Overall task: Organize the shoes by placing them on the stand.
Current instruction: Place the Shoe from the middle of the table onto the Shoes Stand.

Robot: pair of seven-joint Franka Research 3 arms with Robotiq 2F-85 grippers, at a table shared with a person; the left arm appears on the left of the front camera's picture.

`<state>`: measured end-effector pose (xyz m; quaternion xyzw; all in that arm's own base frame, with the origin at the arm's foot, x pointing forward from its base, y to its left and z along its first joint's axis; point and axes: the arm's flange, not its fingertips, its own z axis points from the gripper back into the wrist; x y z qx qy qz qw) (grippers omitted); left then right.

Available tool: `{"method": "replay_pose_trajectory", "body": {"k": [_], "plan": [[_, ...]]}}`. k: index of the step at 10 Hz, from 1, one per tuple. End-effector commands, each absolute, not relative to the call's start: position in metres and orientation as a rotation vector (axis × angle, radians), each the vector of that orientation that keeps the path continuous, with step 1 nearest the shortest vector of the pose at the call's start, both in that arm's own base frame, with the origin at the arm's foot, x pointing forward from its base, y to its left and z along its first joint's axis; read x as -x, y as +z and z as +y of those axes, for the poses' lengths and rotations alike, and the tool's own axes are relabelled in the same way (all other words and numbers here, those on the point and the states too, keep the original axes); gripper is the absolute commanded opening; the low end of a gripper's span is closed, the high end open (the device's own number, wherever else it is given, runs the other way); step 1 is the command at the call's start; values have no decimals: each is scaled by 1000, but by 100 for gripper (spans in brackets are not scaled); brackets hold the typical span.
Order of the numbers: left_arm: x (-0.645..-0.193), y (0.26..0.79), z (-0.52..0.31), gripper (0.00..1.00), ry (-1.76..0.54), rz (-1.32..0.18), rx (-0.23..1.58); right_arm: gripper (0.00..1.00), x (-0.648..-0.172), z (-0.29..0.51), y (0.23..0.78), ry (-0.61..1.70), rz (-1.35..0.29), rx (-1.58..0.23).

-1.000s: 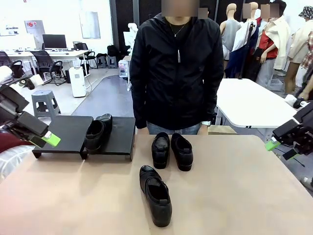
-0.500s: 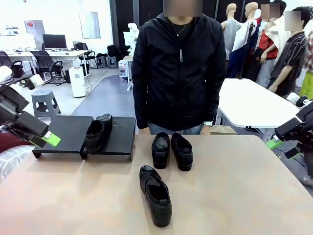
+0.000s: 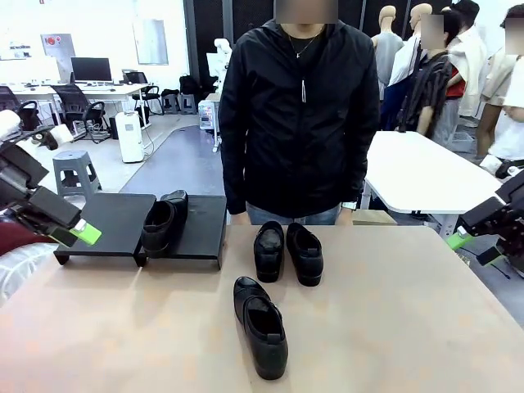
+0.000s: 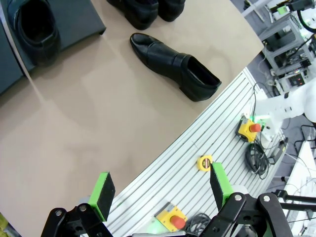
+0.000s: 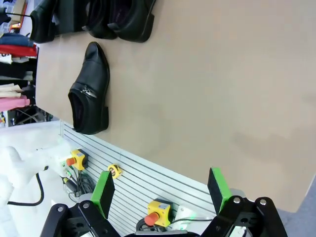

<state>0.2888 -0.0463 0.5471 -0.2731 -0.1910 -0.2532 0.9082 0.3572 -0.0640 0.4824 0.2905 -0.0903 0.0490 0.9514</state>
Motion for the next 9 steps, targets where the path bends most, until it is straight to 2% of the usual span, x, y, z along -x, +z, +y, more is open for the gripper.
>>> {"method": "replay_pose_trajectory", "body": {"k": [1, 3, 5, 7, 8, 9], "plan": [[-286, 565, -81, 100, -594, -315, 542, 100, -356, -65, 486, 93, -178, -597], [-299, 559, -241, 100, -500, -155, 569, 100, -356, -65, 486, 93, -178, -597], [-312, 524, -349, 100, -323, -43, 563, 100, -356, -65, 486, 93, -178, -597], [-319, 489, -396, 100, -164, 26, 517, 100, -356, -65, 486, 93, -178, -597], [-316, 496, -390, 100, -258, -20, 549, 100, -356, -65, 486, 93, -178, -597], [-294, 482, -394, 100, -236, 8, 550, 100, -356, -65, 486, 93, -178, -597]]}}
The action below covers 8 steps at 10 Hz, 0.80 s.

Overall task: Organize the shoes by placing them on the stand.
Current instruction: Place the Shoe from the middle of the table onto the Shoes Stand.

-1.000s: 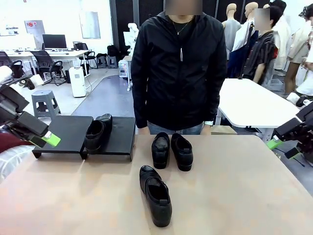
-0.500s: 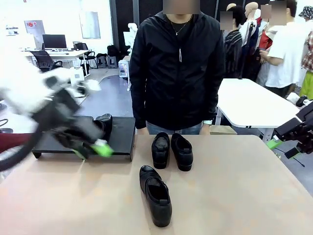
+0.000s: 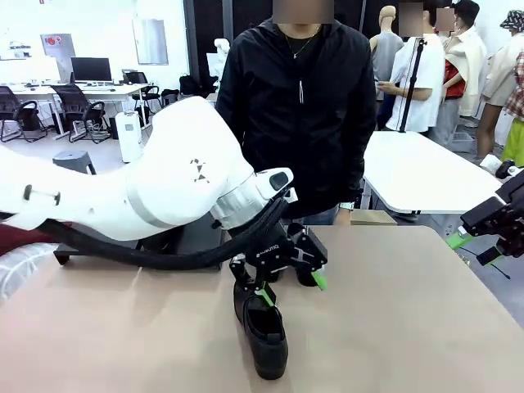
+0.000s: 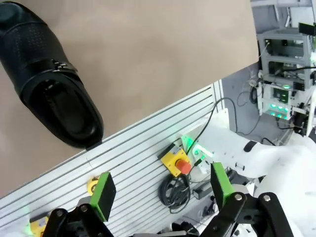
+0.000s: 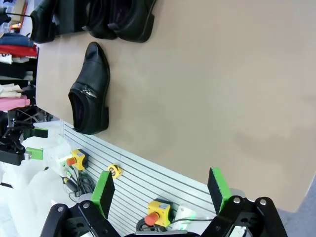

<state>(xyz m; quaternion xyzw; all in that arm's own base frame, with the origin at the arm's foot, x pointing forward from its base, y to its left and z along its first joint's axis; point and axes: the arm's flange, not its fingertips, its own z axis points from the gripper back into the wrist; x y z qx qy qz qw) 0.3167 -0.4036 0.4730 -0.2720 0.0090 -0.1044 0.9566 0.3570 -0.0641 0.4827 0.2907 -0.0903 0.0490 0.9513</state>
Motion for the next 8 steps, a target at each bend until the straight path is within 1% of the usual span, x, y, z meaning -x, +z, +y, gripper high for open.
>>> {"method": "replay_pose_trajectory", "body": {"k": [1, 2, 3, 4, 6, 7, 8], "plan": [[-294, 482, -394, 100, -236, 8, 550, 100, -356, -65, 486, 93, -178, -597], [-294, 482, -394, 100, -236, 8, 550, 100, -356, -65, 486, 93, -178, -597], [-310, 476, -404, 100, -223, 16, 551, 100, -356, -65, 486, 93, -178, -597], [-309, 478, -404, 100, -187, -113, 398, 100, -356, -65, 486, 93, -178, -597], [-299, 475, -386, 100, -109, -237, 120, 100, -356, -65, 486, 93, -178, -597], [-294, 469, -378, 100, -64, -258, 72, 100, -356, -65, 486, 93, -178, -597], [-293, 460, -377, 100, -69, -240, 84, 100, -356, -65, 486, 93, -178, -597]]}}
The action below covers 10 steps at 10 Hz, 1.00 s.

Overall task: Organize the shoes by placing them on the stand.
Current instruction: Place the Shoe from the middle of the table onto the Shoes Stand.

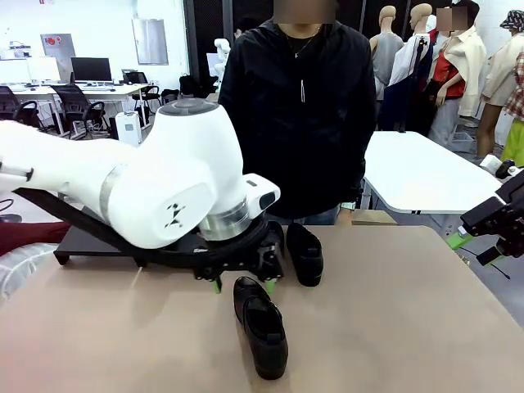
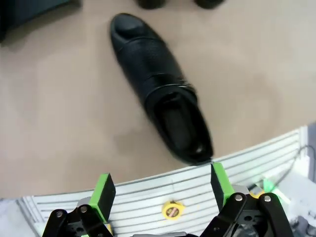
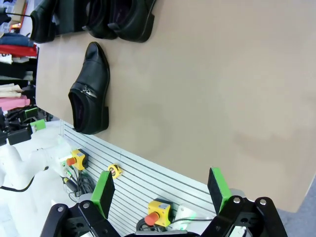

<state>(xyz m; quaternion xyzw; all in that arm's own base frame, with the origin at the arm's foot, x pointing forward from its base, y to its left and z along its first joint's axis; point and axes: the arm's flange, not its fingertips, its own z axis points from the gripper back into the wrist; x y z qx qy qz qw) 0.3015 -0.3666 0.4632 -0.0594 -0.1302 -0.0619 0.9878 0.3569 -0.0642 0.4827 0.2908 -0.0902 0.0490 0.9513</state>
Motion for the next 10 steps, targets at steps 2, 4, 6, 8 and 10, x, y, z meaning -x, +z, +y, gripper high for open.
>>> {"method": "replay_pose_trajectory", "body": {"k": [2, 4, 6, 8, 10], "plan": [[-297, 450, -377, 100, -11, -274, 100, 100, -356, -65, 486, 93, -178, -597], [-302, 446, -380, 100, -10, -282, 95, 100, -356, -65, 486, 93, -178, -597], [-319, 426, -382, 100, 5, -215, 88, 100, -356, -65, 486, 93, -178, -597], [-338, 403, -384, 100, -17, -138, 143, 100, -356, -65, 486, 93, -178, -597], [-355, 381, -390, 100, 11, -83, 103, 100, -356, -65, 486, 93, -178, -597]]}}
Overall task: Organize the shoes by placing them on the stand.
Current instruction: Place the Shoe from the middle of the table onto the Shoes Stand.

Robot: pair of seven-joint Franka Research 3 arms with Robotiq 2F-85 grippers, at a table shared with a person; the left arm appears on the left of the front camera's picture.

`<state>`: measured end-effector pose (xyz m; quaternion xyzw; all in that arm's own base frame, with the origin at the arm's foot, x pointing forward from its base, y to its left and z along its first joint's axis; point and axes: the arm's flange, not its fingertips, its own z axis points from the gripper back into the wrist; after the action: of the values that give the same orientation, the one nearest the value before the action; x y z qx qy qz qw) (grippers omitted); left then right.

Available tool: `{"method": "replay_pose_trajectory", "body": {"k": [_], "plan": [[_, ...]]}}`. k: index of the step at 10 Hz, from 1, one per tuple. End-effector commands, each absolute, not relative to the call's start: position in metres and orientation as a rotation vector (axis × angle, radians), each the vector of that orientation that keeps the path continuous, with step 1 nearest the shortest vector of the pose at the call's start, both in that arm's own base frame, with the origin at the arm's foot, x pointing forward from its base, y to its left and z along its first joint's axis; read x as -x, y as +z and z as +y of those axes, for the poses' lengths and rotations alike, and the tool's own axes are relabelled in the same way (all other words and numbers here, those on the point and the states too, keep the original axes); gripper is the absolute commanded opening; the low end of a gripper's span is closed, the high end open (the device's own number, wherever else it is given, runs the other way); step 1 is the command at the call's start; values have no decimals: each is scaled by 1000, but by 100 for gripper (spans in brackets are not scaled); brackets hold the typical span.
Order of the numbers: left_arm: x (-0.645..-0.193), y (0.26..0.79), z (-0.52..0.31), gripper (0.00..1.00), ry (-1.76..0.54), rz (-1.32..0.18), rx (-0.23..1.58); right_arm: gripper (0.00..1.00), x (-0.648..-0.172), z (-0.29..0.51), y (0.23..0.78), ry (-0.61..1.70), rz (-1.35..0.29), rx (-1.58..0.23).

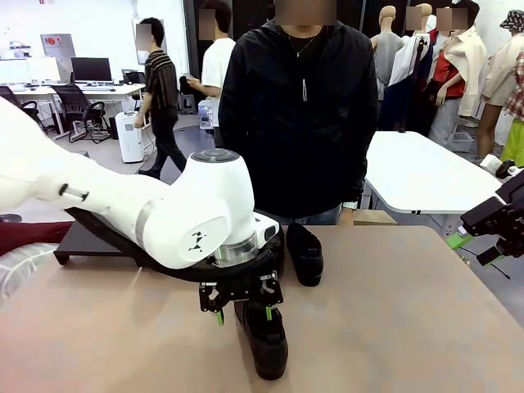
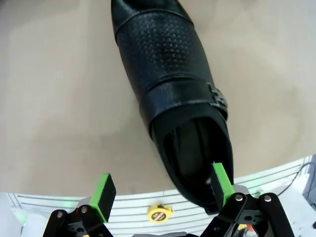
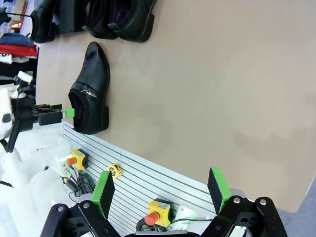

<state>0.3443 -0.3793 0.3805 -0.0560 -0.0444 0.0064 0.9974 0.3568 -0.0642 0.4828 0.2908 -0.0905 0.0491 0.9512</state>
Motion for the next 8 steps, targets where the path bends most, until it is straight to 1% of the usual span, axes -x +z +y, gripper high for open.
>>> {"method": "replay_pose_trajectory", "body": {"k": [1, 4, 5, 6, 8], "plan": [[-361, 375, -390, 100, 20, -64, 107, 100, -356, -65, 486, 93, -178, -597], [-371, 360, -384, 100, 76, -30, 100, 100, -356, -65, 486, 93, -178, -597], [-373, 357, -383, 53, 82, -26, 84, 100, -356, -65, 486, 93, -178, -597], [-375, 353, -384, 0, 100, -23, 61, 100, -356, -65, 486, 93, -178, -597], [-376, 351, -380, 0, 113, -17, 50, 100, -356, -65, 486, 93, -178, -597]]}}
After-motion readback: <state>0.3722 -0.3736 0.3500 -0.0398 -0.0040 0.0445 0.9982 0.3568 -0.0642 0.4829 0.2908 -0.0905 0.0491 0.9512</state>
